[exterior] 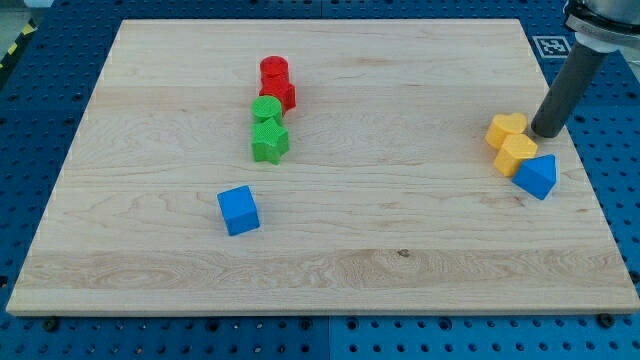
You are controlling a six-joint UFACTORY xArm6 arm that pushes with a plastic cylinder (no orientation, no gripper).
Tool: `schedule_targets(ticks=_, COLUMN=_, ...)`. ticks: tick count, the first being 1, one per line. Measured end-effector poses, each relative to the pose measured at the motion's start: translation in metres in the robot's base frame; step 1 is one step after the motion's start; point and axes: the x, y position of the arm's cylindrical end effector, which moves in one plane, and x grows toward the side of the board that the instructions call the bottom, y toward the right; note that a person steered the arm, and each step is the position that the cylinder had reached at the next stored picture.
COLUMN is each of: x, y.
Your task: Adjust the blue triangle below yellow hexagon
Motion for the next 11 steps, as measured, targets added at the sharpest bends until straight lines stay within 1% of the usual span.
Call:
schedule_targets(ticks=3, x=0.002, y=-0.010)
schedule_targets(ticks=4, x=0.013, y=-0.010)
schedule_targets(ticks=5, x=0.035, y=0.002)
schedule_targets(ticks=6, x=0.037, y=0.008)
schedule_targets(ticks=7, x=0.072, y=0.011)
schedule_targets(ticks=9, x=0.072, y=-0.009)
schedule_targets(ticks=10, x=0.076, y=-0.004)
schedule_targets(ticks=11, x=0.107, y=-0.002)
